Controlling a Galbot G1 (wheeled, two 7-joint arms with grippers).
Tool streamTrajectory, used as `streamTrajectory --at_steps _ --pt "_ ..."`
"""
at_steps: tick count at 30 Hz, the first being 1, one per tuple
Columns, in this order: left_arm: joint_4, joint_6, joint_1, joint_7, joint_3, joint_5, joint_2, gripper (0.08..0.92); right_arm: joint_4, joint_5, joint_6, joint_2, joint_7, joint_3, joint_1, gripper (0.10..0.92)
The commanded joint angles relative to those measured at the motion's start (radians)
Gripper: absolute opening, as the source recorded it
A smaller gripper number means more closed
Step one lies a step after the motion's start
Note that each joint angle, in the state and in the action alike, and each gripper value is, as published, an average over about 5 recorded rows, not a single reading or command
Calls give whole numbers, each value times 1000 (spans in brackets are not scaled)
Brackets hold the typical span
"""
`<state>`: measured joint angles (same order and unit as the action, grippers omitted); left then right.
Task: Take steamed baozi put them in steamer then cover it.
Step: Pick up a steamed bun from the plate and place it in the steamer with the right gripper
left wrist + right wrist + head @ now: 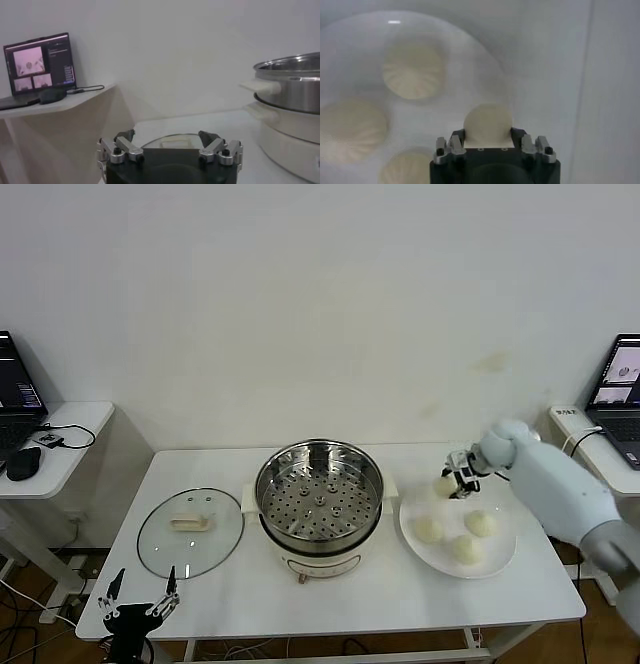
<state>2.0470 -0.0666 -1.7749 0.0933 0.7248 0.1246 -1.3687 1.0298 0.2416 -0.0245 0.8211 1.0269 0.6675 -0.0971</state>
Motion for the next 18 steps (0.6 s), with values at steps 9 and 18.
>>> streamTrajectory --at_steps 9,18 --pt "1 5 13 3 -14 33 22 823 293 -417 18 -21 -35 415 -515 594" --pt "-3 4 27 1 -14 49 37 823 305 -436 -68 186 -106 521 -521 594"
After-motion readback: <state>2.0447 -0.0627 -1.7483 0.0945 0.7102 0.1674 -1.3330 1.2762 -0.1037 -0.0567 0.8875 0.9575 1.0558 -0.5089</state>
